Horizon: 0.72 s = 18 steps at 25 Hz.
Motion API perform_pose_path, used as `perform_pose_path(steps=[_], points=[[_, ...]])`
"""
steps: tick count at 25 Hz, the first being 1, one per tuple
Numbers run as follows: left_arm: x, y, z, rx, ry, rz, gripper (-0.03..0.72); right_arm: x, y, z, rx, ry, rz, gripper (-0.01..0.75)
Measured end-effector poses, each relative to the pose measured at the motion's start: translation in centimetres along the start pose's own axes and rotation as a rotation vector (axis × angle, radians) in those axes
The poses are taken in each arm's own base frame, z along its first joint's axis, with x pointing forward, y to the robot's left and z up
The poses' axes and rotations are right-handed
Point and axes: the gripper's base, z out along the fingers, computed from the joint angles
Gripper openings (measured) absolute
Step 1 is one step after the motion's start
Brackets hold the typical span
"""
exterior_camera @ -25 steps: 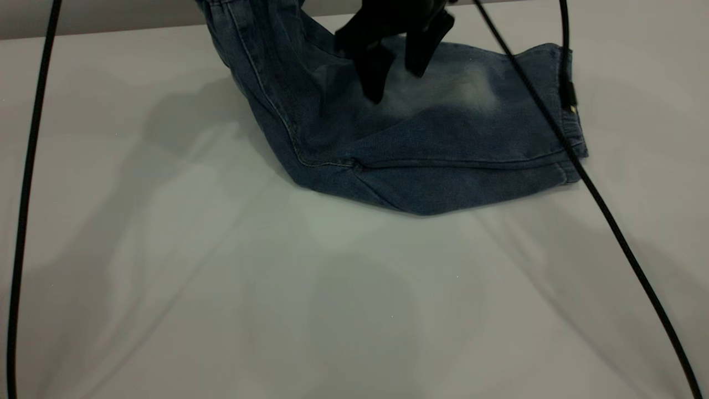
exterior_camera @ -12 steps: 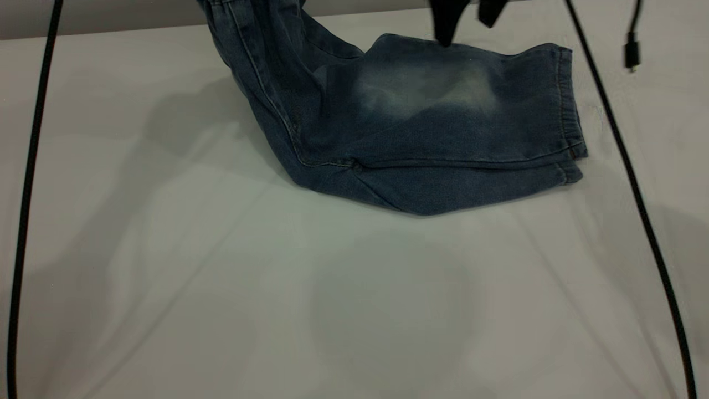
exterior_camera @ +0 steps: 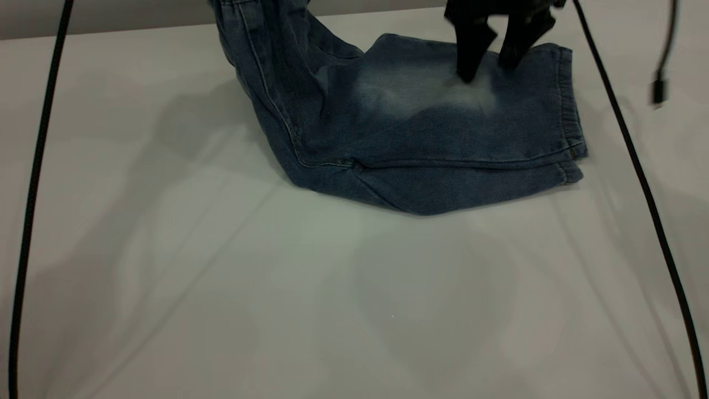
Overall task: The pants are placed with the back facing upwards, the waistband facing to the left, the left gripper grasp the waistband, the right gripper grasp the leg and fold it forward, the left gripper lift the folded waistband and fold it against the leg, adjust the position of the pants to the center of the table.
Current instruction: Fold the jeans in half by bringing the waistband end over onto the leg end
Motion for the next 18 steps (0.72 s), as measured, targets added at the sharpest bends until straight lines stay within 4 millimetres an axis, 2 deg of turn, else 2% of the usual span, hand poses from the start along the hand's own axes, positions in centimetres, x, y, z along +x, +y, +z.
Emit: perform_pose_path(steps=[5, 11, 18], points=[[-0.5, -1.2, -0.2, 0.0, -0.015, 0.021, 0.046, 0.1, 0.0, 0.3, -0.001, 0.006, 0.0, 0.448], [-1.9, -5.1, -0.9, 0.023, -0.07, 0.108, 0.046, 0.1, -0.1, 0.6, -0.003, 0.012, 0.002, 0.447], [-2.0, -9.2, 0.5, 0.049, -0.068, 0.185, 0.046, 0.1, -0.1, 0.5, -0.003, 0.011, -0.001, 0.447]])
